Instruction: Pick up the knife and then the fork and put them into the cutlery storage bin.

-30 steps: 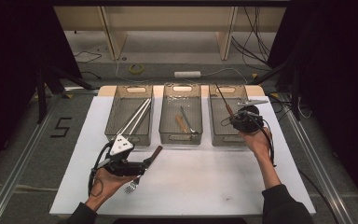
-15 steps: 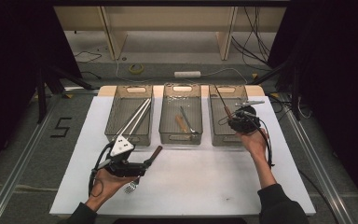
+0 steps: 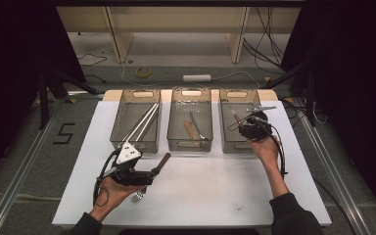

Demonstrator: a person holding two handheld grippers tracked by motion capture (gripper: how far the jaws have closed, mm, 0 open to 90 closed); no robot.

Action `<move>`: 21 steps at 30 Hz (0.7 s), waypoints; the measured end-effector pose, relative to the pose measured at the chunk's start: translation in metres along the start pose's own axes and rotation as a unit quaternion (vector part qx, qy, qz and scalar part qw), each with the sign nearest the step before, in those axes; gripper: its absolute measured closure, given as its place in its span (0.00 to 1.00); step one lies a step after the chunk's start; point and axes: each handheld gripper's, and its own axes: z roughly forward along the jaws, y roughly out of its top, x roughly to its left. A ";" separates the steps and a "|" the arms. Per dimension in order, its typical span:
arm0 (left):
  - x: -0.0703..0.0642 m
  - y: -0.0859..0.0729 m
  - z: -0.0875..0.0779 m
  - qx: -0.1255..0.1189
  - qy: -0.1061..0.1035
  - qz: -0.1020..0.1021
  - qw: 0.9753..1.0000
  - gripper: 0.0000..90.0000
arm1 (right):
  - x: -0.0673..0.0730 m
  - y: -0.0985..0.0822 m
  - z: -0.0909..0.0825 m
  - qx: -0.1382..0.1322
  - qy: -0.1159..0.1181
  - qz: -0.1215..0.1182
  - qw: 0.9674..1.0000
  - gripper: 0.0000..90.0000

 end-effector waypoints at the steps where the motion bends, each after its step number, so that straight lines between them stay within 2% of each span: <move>1: 0.000 0.000 0.000 0.000 0.000 0.000 1.000 0.19 | 0.000 0.000 0.000 -0.001 0.003 0.000 1.000 0.79; 4: 0.000 0.000 0.000 0.000 0.000 0.000 1.000 0.19 | 0.001 0.001 -0.005 -0.014 0.021 0.000 1.000 0.74; 12: 0.001 0.000 0.000 0.001 0.003 0.000 1.000 0.19 | 0.002 0.000 -0.017 -0.036 0.037 -0.010 0.999 0.68; 21: 0.001 0.000 0.002 0.012 0.003 -0.004 1.000 0.19 | 0.012 -0.005 -0.039 -0.066 0.074 -0.028 0.995 0.52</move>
